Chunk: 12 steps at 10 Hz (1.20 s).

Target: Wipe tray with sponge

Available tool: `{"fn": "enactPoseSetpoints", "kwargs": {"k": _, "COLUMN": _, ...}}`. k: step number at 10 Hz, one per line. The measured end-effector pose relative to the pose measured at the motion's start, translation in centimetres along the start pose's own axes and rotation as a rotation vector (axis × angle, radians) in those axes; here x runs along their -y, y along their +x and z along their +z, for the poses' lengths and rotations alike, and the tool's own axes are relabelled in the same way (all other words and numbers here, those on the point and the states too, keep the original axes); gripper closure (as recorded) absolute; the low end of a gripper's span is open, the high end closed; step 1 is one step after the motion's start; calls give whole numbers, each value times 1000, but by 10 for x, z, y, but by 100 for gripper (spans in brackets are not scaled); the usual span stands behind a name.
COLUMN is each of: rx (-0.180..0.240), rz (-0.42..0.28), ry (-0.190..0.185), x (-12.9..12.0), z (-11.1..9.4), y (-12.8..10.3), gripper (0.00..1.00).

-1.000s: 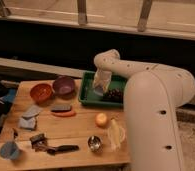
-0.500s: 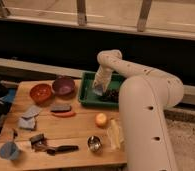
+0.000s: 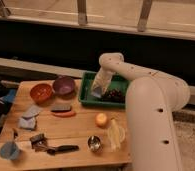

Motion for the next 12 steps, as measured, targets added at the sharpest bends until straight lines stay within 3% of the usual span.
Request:
{"fn": "enactPoseSetpoints", "kwargs": {"k": 3, "rx": -58, "rz": -36, "ry": 22, "x": -13, "z": 19, "y": 40, "gripper": 100}}
{"fn": "enactPoseSetpoints", "kwargs": {"k": 5, "rx": -54, "rz": -38, "ry": 56, "x": -11, "z": 21, "y": 49, "gripper": 100}}
{"fn": "enactPoseSetpoints", "kwargs": {"k": 8, "rx": 4, "rz": -28, "ry": 101, "x": -5, "z": 18, "y": 28, "gripper": 100}}
{"fn": "enactPoseSetpoints", "kwargs": {"k": 9, "rx": 34, "rz": -20, "ry": 119, "x": -1, "z": 18, "y": 8, "gripper": 100}}
{"fn": "enactPoseSetpoints", "kwargs": {"k": 12, "rx": 65, "rz": -23, "ry": 126, "x": -9, "z": 28, "y": -21, "gripper": 100}}
